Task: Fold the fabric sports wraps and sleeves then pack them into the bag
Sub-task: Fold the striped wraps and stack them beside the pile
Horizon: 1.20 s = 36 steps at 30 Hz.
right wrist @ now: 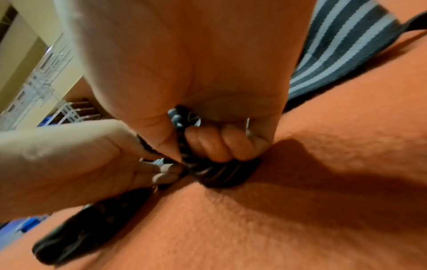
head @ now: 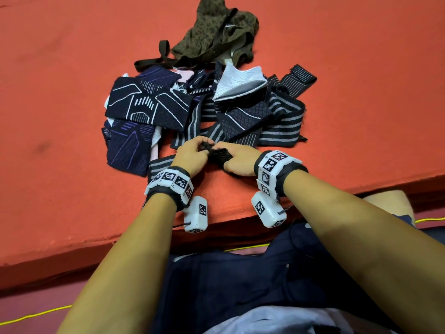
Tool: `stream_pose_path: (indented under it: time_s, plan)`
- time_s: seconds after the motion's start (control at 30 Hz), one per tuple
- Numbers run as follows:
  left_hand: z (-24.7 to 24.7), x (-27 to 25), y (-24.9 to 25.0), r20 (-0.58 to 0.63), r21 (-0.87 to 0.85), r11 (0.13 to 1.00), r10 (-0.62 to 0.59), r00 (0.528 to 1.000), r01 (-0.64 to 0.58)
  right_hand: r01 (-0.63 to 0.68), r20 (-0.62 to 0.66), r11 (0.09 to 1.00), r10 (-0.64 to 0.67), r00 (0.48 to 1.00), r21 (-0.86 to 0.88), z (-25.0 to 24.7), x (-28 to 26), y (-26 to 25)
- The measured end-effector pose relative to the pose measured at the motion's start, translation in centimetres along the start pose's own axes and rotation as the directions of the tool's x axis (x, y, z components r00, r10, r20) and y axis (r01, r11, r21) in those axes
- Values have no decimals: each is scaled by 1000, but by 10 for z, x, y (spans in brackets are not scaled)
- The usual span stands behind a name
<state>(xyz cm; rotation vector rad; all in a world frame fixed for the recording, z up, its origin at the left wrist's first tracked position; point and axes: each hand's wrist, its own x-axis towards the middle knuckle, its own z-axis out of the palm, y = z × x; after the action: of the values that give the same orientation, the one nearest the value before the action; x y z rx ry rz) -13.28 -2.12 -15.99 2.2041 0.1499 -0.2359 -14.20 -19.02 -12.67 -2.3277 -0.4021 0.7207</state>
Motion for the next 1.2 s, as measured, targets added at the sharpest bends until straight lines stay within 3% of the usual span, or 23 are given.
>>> stream_pose_path:
  time_s: [0.17, 0.33, 0.47, 0.6, 0.8, 1.0, 1.2]
  plan:
    - [1, 2, -5, -17, 24, 999, 31, 999, -31, -124, -228, 960, 66, 972, -250, 10, 19, -11]
    - [3, 6, -14, -27, -30, 999, 39, 999, -40, -183, -294, 903, 66, 953, -389, 14, 26, -12]
    - [5, 9, -15, -54, -15, 998, 62, 997, -63, -115, -231, 907, 20, 973, -405, 16, 25, -7]
    - [7, 12, -15, -64, -28, 999, 44, 997, -46, -14, -86, 901, -26, 996, -434, 20, 20, -1]
    - [4, 5, -8, -61, -21, 999, 45, 997, -47, 9, -65, 969, -25, 998, -246, 12, 11, 10]
    - [5, -3, 13, -88, -229, 973, 11, 996, -31, 12, -16, 973, -16, 1000, -230, 16, 0, 15]
    - [6, 2, 30, -61, 51, 992, 115, 991, -112, 8, 33, 972, 0, 999, -234, 16, -5, 10]
